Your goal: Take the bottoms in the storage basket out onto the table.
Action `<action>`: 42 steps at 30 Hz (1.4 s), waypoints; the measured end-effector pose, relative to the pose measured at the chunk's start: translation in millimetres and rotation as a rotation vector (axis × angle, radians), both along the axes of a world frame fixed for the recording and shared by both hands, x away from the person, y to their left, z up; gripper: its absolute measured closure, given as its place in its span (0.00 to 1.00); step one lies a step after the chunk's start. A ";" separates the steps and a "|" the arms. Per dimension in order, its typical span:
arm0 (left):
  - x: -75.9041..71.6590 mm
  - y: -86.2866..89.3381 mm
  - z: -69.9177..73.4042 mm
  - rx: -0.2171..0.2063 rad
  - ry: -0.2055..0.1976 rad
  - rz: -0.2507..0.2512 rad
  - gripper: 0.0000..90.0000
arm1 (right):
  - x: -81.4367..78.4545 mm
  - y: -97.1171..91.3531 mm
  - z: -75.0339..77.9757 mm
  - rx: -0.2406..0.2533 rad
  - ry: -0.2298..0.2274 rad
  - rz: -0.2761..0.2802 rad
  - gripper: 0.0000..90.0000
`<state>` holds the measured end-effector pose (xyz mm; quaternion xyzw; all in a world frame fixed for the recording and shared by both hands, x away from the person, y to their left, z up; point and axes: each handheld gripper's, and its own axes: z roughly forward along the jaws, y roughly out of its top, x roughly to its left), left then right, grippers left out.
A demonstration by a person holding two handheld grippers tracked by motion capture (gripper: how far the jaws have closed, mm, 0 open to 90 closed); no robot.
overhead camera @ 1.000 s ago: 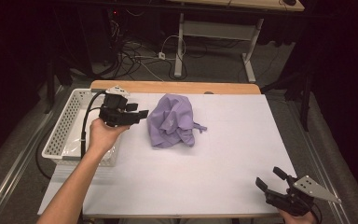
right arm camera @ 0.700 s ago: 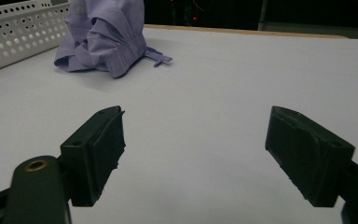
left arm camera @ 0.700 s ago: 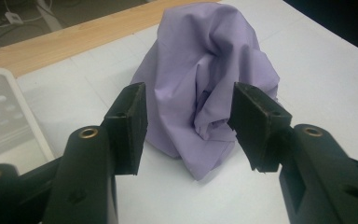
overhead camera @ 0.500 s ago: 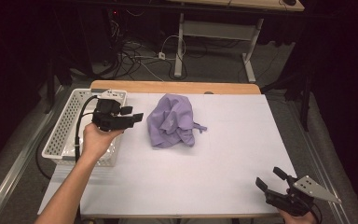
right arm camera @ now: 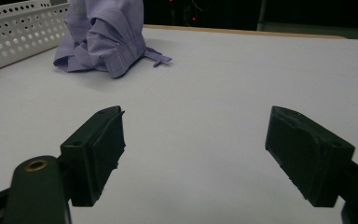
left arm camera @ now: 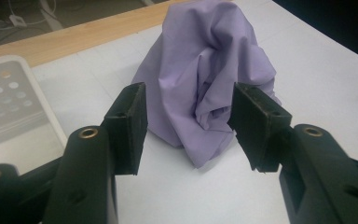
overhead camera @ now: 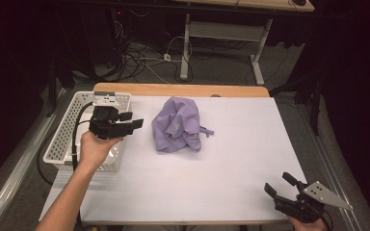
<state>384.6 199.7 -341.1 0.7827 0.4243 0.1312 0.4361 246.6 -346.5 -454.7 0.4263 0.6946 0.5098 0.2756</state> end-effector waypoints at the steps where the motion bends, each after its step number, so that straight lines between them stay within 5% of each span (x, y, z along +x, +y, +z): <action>1: -0.7 1.1 -0.1 -0.003 -0.001 0.002 0.50 | 0.0 0.0 0.0 -0.001 -0.001 0.000 0.23; 42: -29.4 32.6 -14.8 -0.020 -0.036 0.070 0.50 | -0.9 -0.3 0.1 0.001 0.000 -0.007 0.23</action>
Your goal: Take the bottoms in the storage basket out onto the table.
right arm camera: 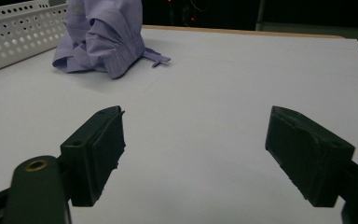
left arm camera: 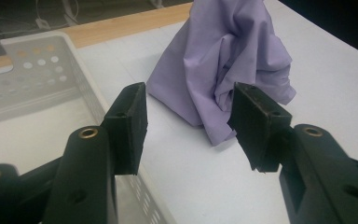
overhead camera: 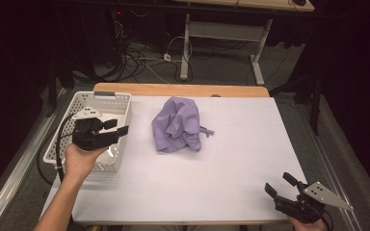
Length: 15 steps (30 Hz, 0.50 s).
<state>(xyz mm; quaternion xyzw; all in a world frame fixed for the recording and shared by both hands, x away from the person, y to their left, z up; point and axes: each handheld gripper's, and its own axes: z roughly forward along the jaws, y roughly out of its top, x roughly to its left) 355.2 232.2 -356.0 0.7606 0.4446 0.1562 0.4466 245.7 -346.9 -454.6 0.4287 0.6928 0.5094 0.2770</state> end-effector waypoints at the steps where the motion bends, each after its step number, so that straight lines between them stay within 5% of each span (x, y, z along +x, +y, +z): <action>1: -1.2 0.5 -0.2 0.002 -0.001 0.002 0.50 | 0.0 0.0 0.0 0.000 0.000 0.000 0.23; 15: -15.7 8.8 -4.6 0.010 -0.034 0.024 0.44 | -0.3 0.0 0.0 -0.001 0.000 -0.003 0.23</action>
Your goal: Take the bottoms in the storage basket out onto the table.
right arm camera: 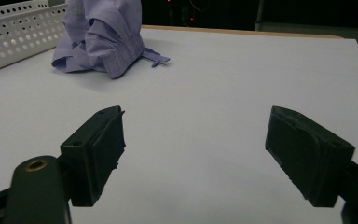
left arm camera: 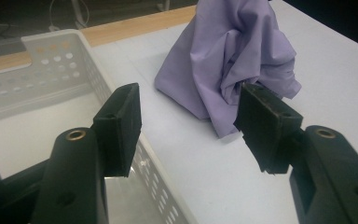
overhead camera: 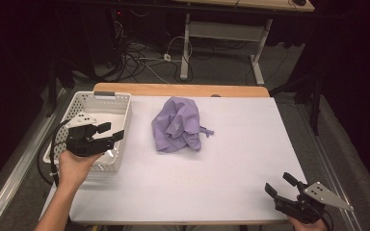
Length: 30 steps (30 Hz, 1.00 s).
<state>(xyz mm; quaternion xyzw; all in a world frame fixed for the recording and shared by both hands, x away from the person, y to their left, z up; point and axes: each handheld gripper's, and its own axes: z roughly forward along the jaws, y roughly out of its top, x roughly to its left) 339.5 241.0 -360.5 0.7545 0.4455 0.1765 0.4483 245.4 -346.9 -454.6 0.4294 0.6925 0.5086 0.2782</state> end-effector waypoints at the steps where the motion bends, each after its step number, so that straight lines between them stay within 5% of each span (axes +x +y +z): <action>1: -0.7 0.6 -0.6 -0.003 -0.001 0.002 0.44 | 0.0 0.0 0.0 0.000 0.000 0.000 0.23; 30: -22.5 21.6 -15.5 -0.055 -0.034 0.075 0.44 | -1.1 0.3 0.4 0.003 -0.003 -0.005 0.23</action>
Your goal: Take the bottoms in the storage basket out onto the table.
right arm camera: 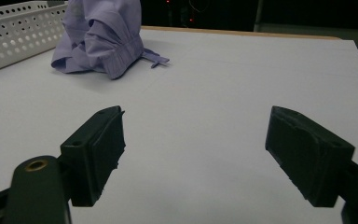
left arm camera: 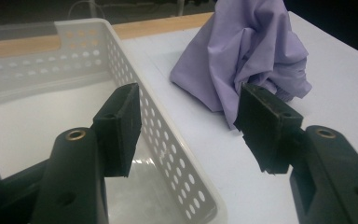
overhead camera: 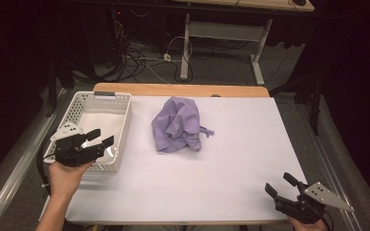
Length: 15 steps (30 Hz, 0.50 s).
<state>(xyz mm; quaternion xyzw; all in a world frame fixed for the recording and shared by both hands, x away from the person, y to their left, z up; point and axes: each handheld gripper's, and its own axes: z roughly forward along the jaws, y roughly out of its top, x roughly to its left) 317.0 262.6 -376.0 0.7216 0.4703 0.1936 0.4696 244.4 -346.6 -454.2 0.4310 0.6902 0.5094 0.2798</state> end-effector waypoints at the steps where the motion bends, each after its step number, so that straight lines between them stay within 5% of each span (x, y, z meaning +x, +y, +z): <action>1: -0.6 0.9 -0.2 -0.002 0.001 0.000 0.44 | 0.0 0.0 0.0 0.000 0.000 0.000 0.23; 15: -9.3 9.2 -6.6 -0.018 0.002 0.012 0.44 | -0.2 -0.1 0.0 -0.001 0.000 -0.001 0.23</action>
